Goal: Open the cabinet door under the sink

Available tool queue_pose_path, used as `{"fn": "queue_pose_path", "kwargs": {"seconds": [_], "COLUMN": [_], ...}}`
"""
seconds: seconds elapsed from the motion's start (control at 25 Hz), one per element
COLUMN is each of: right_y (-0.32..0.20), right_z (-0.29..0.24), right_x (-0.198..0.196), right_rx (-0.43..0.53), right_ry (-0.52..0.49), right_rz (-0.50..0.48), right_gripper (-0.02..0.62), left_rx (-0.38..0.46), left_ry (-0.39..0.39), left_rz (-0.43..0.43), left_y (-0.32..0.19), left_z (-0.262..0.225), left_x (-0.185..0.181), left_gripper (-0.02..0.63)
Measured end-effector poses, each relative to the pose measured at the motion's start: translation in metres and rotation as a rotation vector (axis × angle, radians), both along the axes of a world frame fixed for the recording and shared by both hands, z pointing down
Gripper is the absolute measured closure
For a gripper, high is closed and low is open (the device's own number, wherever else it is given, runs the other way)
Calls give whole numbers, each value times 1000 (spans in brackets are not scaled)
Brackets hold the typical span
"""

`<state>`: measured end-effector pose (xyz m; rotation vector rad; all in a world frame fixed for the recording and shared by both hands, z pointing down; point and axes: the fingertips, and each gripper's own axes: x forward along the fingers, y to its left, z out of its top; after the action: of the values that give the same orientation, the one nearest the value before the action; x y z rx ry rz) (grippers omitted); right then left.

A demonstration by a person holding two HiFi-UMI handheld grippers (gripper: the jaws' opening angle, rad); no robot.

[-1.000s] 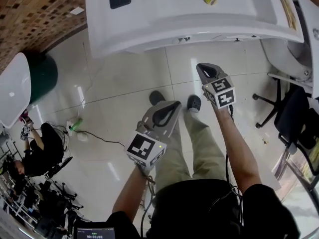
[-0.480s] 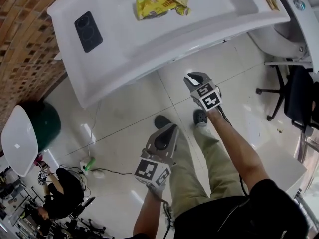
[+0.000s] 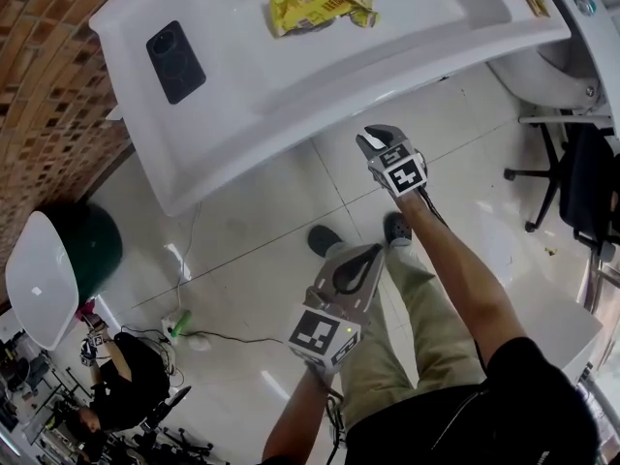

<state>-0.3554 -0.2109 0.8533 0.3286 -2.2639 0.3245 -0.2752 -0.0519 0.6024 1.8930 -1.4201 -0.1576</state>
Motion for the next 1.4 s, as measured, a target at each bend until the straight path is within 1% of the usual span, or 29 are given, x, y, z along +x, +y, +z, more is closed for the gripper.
{"fn": "queue_pose_path", "kwargs": {"seconds": [0.2, 0.48, 0.6, 0.72, 0.84, 0.88, 0.92, 1.08, 1.24, 1.4], "right_y": [-12, -27, -34, -34, -32, -33, -34, -35, -33, -29], "right_z": [8, 22, 25, 31, 43, 44, 43, 37, 38, 34], "right_x": [-18, -33, -41, -50, -48, -47, -46, -52, -49, -45], "right_rx": [9, 6, 14, 17, 24, 26, 29, 59, 56, 70], "right_ry": [16, 48, 36, 49, 97, 99, 93, 63, 62, 49], "right_rz": [7, 32, 48, 32, 28, 37, 42, 8, 6, -2], "right_gripper": [509, 505, 505, 505, 513, 548, 552, 555, 555, 555], "left_rx": [-14, -32, -35, -35, -38, -38, -38, -44, -50, -52], "left_ry": [10, 16, 19, 20, 20, 20, 20, 16, 16, 10], "left_rz": [-25, -45, -48, -48, -48, -48, -49, -56, -71, -66], "left_y": [6, 13, 14, 14, 15, 15, 15, 18, 19, 20], "left_z": [6, 13, 14, 14, 14, 14, 14, 18, 20, 21], "left_x": [-10, -23, -25, -26, -27, -28, -28, -32, -34, -33], "left_gripper": [591, 591, 591, 591, 591, 591, 591, 591, 591, 591]}}
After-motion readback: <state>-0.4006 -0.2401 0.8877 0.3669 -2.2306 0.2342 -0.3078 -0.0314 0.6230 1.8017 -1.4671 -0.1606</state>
